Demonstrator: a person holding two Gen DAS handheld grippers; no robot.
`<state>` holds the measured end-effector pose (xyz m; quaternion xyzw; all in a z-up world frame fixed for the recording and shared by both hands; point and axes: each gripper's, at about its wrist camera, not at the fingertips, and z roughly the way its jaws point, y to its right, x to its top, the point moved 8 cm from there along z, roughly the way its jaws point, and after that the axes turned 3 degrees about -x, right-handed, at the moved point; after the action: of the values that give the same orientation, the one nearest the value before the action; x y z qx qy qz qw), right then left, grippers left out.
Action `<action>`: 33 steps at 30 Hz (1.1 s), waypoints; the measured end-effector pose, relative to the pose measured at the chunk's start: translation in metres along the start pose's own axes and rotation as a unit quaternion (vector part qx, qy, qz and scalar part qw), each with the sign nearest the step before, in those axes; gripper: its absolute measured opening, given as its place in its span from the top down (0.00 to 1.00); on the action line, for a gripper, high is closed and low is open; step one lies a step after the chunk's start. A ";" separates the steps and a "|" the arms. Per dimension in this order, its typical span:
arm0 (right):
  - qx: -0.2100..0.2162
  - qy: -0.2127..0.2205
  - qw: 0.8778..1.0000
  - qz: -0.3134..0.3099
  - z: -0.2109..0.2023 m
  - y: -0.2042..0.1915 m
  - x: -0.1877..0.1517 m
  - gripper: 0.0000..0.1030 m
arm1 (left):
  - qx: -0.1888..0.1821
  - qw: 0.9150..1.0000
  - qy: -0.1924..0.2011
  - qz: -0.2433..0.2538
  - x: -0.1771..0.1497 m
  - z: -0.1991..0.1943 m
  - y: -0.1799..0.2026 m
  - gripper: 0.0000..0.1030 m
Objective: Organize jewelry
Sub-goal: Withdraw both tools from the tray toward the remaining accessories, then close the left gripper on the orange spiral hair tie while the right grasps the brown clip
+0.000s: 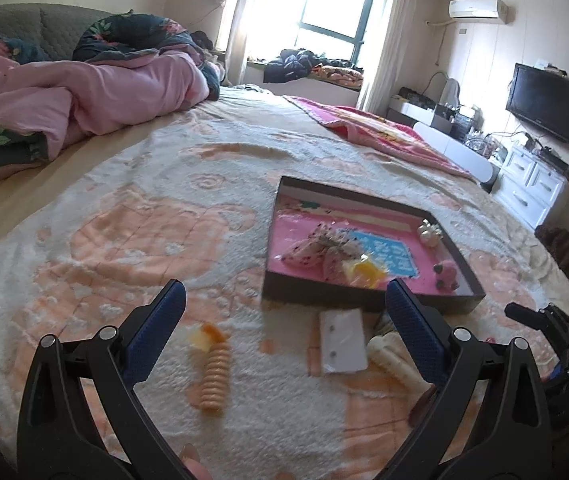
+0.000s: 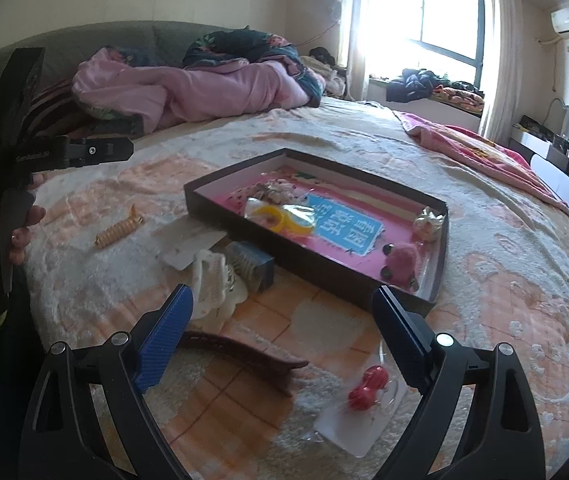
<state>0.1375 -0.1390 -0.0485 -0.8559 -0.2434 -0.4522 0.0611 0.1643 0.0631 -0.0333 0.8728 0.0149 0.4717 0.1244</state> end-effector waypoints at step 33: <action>0.026 -0.072 0.984 -0.159 0.048 -0.042 -0.035 0.18 | 0.073 0.989 -0.129 -0.002 -0.070 0.038 -0.040 0.37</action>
<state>0.1371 -0.0995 -0.1101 -0.8346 -0.3917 -0.3872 -0.0073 0.1605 0.0841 -0.1202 0.9331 0.0350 0.3523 0.0623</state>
